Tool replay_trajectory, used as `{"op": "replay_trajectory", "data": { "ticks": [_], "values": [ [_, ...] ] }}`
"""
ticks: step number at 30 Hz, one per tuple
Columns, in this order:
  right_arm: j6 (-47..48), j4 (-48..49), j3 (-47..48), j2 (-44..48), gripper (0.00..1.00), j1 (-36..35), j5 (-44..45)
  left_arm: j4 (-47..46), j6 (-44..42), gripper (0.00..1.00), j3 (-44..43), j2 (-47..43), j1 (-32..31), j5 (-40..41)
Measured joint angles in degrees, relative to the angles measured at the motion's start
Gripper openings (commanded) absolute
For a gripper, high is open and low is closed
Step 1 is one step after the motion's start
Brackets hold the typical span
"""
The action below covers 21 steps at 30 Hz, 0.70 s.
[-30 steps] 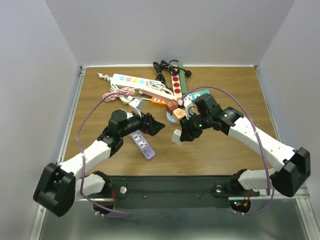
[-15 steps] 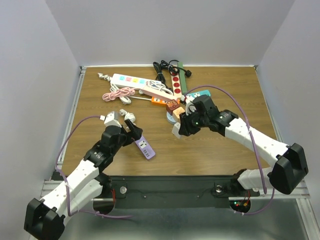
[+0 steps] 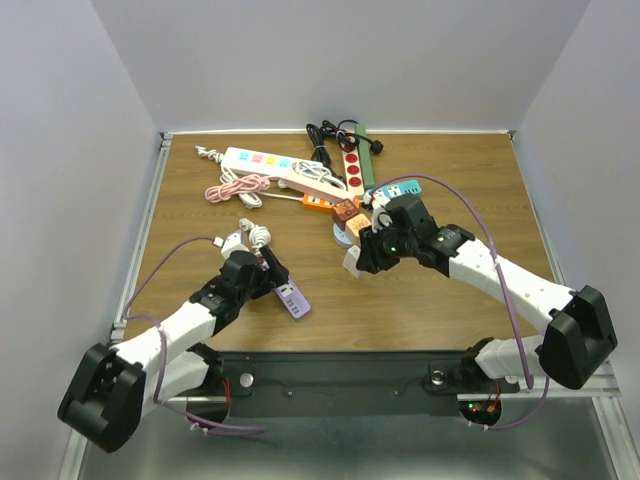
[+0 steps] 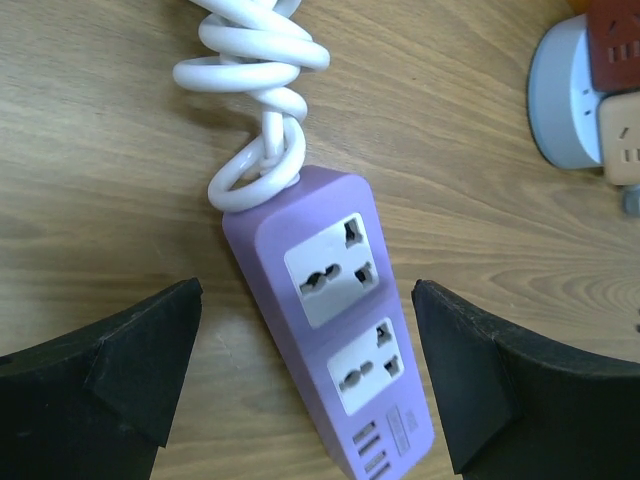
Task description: Insert the plug
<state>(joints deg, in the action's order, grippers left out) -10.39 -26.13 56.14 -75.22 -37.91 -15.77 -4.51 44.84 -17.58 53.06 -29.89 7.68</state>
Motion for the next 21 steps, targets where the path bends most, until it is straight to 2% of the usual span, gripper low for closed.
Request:
{"op": "replay_trajectory", "data": {
  "ticks": [4, 7, 10, 11, 13, 14, 18, 21],
  "values": [
    [0.04, 1.6, -1.42, 0.46, 0.0, 0.02, 0.22, -6.91, -2.29, 0.97, -0.33, 7.76, 0.0, -0.92],
    [0.11, 2.01, -3.08, 1.09, 0.0, 0.02, 0.7, -11.65, -4.52, 0.86, -1.68, 12.57, 0.0, -2.38],
    [0.39, 2.16, -4.63, 2.08, 0.0, 0.02, 1.03, -15.76, -7.34, 0.67, -2.56, 16.5, 0.0, -4.74],
    [0.5, 2.16, -4.96, 2.43, 0.0, 0.04, 1.01, -17.0, -8.48, 0.56, -2.99, 17.81, 0.0, -6.03],
    [0.52, 2.25, -5.33, 3.06, 0.0, 0.07, 1.09, -18.67, -10.34, 0.47, -3.89, 19.82, 0.04, -7.76],
    [0.52, 2.23, -5.42, 3.43, 0.0, 0.07, 1.25, -19.45, -12.02, 0.37, -4.66, 21.18, 0.04, -9.2],
    [0.5, 2.64, -5.42, 4.02, 0.0, 0.07, 1.46, -22.99, -17.49, 0.28, -7.56, 26.14, -0.44, -15.41],
    [0.46, 2.64, -5.42, 4.04, 0.0, 0.07, 1.66, -24.59, -20.96, 0.26, -9.88, 29.7, -1.25, -19.32]
  ]
}}
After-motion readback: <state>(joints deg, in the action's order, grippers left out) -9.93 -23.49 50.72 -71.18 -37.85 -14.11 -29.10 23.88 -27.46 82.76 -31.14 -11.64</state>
